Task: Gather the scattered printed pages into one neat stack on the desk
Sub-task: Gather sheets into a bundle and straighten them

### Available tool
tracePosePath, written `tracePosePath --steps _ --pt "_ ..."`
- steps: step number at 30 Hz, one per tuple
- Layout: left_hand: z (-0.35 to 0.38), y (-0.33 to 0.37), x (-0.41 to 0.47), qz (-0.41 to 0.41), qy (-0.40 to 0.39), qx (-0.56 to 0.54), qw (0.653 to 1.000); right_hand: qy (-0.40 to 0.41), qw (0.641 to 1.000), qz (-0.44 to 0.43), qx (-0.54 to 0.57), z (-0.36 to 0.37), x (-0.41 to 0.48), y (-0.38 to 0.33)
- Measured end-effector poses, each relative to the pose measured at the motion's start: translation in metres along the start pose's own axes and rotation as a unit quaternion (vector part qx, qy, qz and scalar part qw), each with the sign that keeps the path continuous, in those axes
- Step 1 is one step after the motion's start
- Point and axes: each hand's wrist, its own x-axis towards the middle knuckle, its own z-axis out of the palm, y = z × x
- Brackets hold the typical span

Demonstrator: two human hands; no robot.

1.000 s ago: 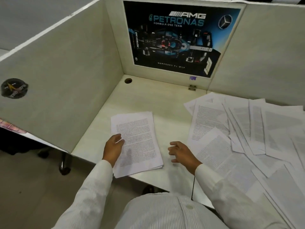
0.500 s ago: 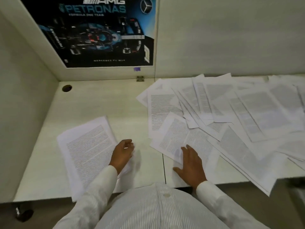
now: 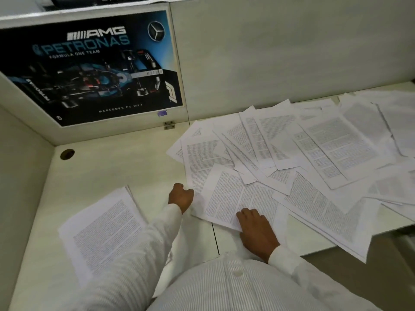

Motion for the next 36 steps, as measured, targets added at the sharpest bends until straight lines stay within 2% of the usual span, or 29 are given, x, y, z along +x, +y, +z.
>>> tracePosePath --steps 3,8,15,22,24,27,29,31,34,36 --pt "0.005 0.013 0.01 -0.018 0.017 0.038 0.999 0.005 0.994 0.042 0.096 -0.011 0.004 0.012" --pt "0.023 0.027 0.014 -0.032 0.027 0.071 0.997 0.054 0.957 0.158 0.237 -0.024 0.004 0.025" --pt "0.035 0.035 0.026 -0.063 0.018 0.029 0.997 0.064 0.938 0.2 0.277 -0.035 0.01 0.039" --pt "0.034 0.018 0.031 -0.002 -0.077 0.048 0.996 0.125 0.934 0.171 0.289 -0.052 0.046 0.034" --pt "0.034 0.018 0.025 0.028 -0.066 0.08 0.994 0.134 0.94 0.158 0.271 -0.055 0.062 0.03" --pt "0.037 0.025 0.016 0.062 -0.001 0.11 0.992 0.153 0.965 0.106 0.187 -0.061 0.086 0.029" --pt "0.042 0.03 0.016 0.054 -0.002 0.065 0.996 0.116 0.985 0.062 0.111 -0.063 0.101 0.031" --pt "0.048 0.036 0.016 0.02 -0.017 -0.002 1.0 0.052 0.995 0.032 0.08 -0.06 0.11 0.032" --pt "0.054 0.04 0.018 0.001 -0.023 -0.071 0.997 -0.004 0.992 0.012 0.128 -0.054 0.109 0.031" --pt "0.055 0.039 0.019 -0.003 -0.029 -0.107 0.994 0.025 0.982 0.034 0.183 -0.053 0.109 0.038"
